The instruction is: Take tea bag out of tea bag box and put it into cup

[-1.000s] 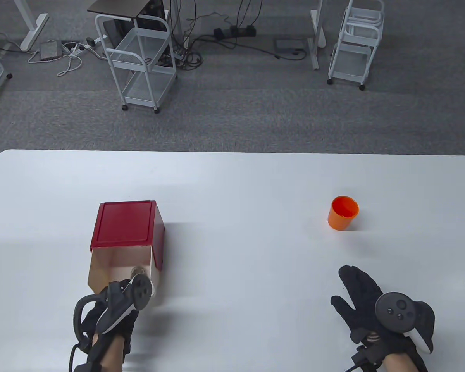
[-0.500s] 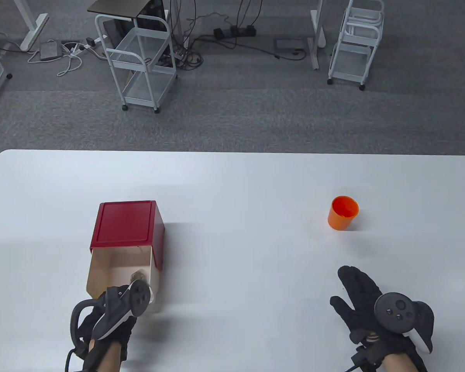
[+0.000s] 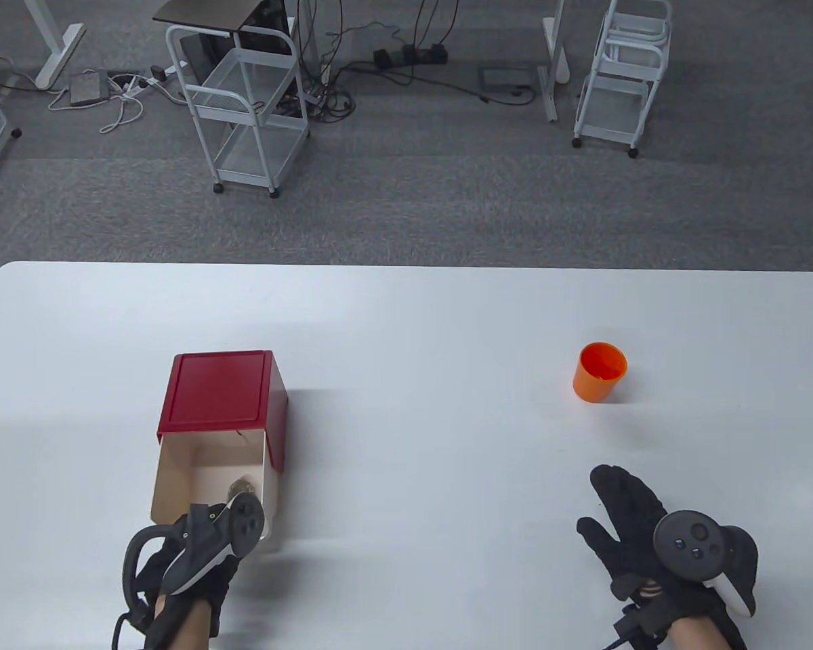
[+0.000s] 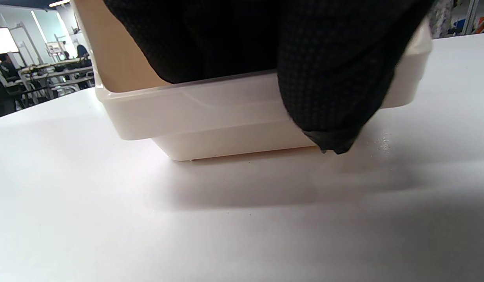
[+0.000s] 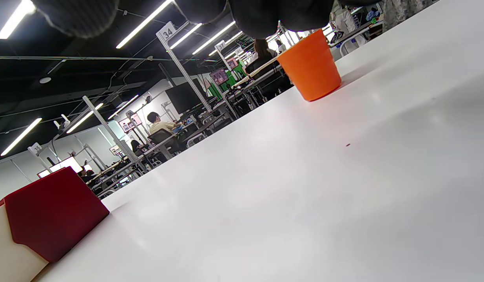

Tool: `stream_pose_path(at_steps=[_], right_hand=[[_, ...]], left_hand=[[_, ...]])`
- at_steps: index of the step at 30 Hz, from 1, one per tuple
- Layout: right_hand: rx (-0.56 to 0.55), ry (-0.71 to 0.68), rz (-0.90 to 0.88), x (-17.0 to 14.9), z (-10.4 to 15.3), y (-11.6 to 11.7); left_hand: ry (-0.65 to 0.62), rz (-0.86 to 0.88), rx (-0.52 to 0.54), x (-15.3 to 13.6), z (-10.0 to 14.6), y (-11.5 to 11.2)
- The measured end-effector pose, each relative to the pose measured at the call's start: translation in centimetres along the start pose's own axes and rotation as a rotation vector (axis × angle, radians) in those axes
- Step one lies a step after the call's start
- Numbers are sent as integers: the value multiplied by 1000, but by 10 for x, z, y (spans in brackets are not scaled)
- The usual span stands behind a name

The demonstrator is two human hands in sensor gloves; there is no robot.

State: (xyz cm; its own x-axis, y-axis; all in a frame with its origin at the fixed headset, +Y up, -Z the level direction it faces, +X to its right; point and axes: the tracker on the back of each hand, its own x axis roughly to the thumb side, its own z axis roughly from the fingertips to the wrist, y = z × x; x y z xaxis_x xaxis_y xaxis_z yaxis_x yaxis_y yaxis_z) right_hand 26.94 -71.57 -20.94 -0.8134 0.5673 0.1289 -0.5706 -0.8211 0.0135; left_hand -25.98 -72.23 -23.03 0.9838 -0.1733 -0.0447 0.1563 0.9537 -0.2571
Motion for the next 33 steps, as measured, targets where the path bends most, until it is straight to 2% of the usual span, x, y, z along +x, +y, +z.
stream_pose_path(at_steps=[3, 9, 14, 22, 25, 33], right_hand=[[2, -1, 1, 0, 0, 0], [-2, -10, 2, 1, 0, 0], [-4, -12, 1, 1, -1, 0], [-4, -2, -1, 0, 0, 0], [-6, -1, -3, 0, 0, 0], [-3, -2, -1, 0, -1, 0]], left_hand=[[10, 30, -23, -4, 3, 6], [31, 157, -2, -23, 11, 28], [127, 224, 76, -32, 8, 39], [258, 229, 73, -13, -20, 32], [304, 225, 29, -6, -32, 25], [319, 136, -35, 5, -50, 8]])
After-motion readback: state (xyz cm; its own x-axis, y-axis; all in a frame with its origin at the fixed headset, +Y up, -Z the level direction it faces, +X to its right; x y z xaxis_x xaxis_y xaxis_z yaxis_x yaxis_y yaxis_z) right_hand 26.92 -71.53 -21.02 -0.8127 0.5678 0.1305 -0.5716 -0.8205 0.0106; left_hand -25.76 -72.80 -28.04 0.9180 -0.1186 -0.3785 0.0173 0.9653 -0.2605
